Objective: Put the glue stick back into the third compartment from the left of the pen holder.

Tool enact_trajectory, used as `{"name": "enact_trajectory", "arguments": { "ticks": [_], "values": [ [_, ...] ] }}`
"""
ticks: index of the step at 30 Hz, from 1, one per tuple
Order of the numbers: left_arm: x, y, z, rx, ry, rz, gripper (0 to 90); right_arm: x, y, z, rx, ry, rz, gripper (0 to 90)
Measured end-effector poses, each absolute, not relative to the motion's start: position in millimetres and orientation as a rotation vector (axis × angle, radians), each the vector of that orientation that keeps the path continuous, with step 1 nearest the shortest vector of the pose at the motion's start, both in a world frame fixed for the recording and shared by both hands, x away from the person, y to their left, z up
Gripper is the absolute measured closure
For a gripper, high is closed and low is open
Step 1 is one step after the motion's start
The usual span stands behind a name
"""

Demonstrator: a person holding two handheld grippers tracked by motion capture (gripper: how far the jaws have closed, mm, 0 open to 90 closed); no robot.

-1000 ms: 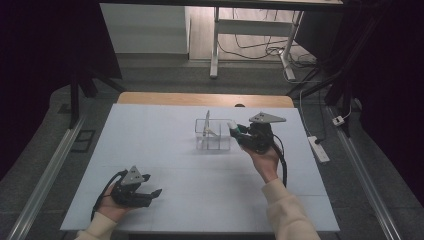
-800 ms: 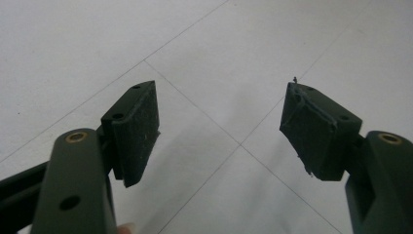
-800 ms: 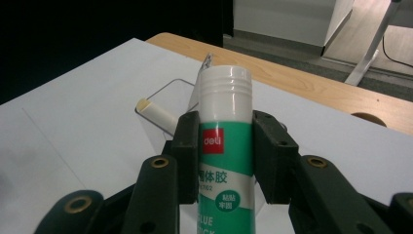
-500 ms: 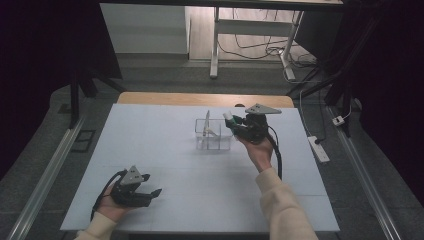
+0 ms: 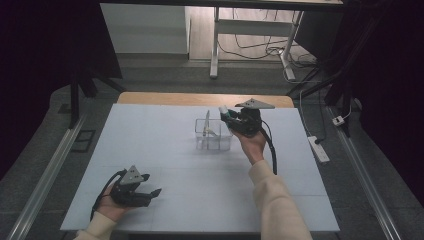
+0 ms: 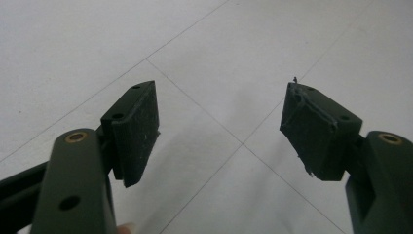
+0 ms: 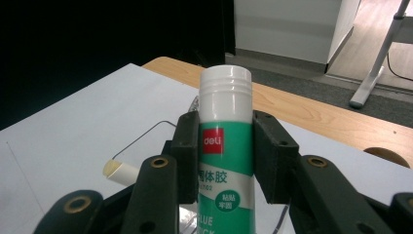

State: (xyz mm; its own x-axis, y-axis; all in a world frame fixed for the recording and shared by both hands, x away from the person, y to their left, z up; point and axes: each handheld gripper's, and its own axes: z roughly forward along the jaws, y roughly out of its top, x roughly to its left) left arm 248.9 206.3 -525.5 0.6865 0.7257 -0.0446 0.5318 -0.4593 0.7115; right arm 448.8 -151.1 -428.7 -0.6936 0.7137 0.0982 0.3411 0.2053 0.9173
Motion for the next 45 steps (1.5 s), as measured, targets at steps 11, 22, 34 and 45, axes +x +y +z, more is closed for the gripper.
{"name": "enact_trajectory", "arguments": {
  "ticks": [11, 22, 34, 45],
  "values": [
    [248.7, 206.3, -524.9, 2.169, 0.955, 0.351, 30.3, 461.3, -143.1, -435.7, 0.995, 2.124, 1.492, 64.0],
    [248.9, 206.8, -525.4, 2.17, 0.956, 0.348, 30.3, 470.1, -136.6, -445.2, 1.002, 2.106, 1.498, 63.1],
    [249.3, 206.6, -525.7, 2.173, 0.954, 0.347, 30.3, 466.8, -140.0, -447.3, 1.004, 2.145, 1.484, 45.1],
    [249.7, 206.4, -525.0, 2.165, 0.956, 0.343, 30.3, 451.9, -151.4, -442.7, 0.937, 2.219, 1.489, 45.3]
  ]
}}
